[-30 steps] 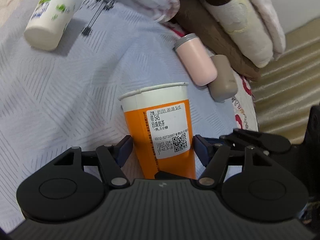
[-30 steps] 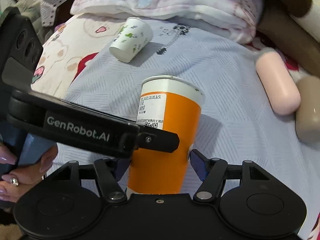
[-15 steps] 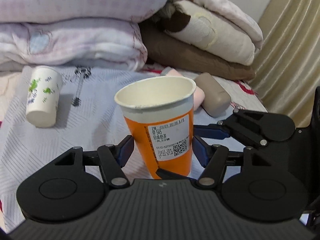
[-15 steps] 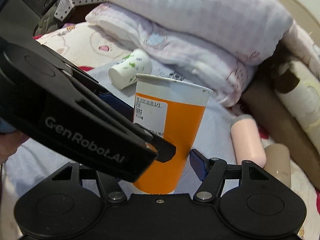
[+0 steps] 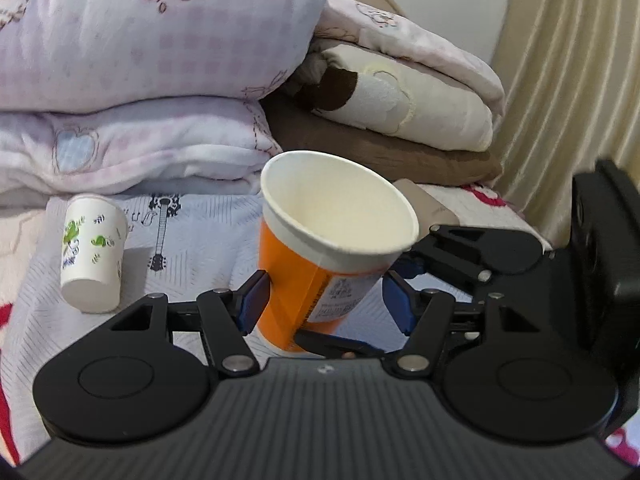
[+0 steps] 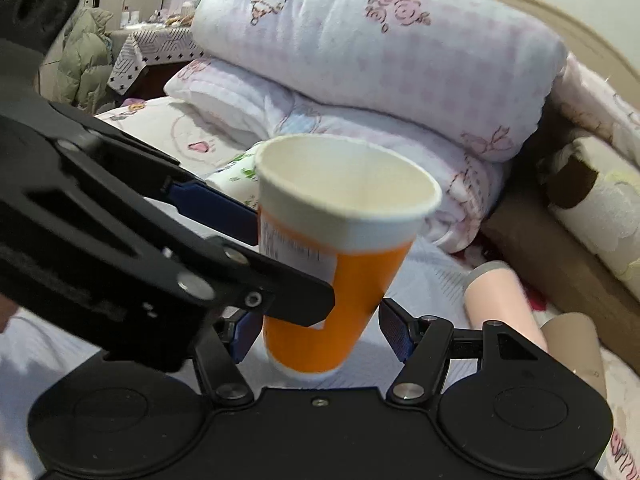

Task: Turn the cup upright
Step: 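Rotate the right gripper to tilt the orange cup upright, rim up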

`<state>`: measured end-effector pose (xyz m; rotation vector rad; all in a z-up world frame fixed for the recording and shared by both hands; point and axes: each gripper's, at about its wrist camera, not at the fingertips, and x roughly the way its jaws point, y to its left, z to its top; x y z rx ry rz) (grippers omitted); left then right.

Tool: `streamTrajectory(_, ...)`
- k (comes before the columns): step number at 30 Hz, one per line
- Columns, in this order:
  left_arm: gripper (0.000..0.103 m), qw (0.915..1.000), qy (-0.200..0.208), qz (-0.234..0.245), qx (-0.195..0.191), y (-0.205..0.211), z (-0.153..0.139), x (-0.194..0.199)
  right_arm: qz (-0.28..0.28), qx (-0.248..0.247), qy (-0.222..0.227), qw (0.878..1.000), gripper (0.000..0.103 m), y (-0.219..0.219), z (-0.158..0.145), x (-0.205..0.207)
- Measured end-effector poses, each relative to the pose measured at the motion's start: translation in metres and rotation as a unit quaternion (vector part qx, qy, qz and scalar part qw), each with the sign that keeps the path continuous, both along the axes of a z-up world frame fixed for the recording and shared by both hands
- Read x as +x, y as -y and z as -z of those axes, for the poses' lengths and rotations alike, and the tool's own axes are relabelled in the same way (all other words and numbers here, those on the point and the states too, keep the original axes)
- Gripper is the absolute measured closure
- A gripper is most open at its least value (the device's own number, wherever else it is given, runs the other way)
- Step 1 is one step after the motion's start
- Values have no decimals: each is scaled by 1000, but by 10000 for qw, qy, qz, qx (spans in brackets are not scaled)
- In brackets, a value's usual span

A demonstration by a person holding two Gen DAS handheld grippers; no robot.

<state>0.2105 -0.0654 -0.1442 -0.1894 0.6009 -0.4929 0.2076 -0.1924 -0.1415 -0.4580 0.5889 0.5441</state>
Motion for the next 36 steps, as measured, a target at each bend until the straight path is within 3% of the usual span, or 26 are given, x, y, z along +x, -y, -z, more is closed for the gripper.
streamTrajectory(6,43,9999,-25,131,86,10,4,-1,173,104,256,9995,34,3,-1,-3)
streamTrajectory(16,43,9989,-78,460,76,18,9,-5,281,261,140,9992,34,15,3,-6)
streamTrajectory(19,43,9978,-101,608,239,25,8,-8,376,310,51,9988,35,21,3,-11)
streamTrajectory(33,43,9967,-396,523,473,33,12,-7,438,430,45,9981,36,32,11,-24)
streamTrajectory(36,42,9954,-624,559,459,32,11,-6,527,540,-3,9971,35,35,10,-26)
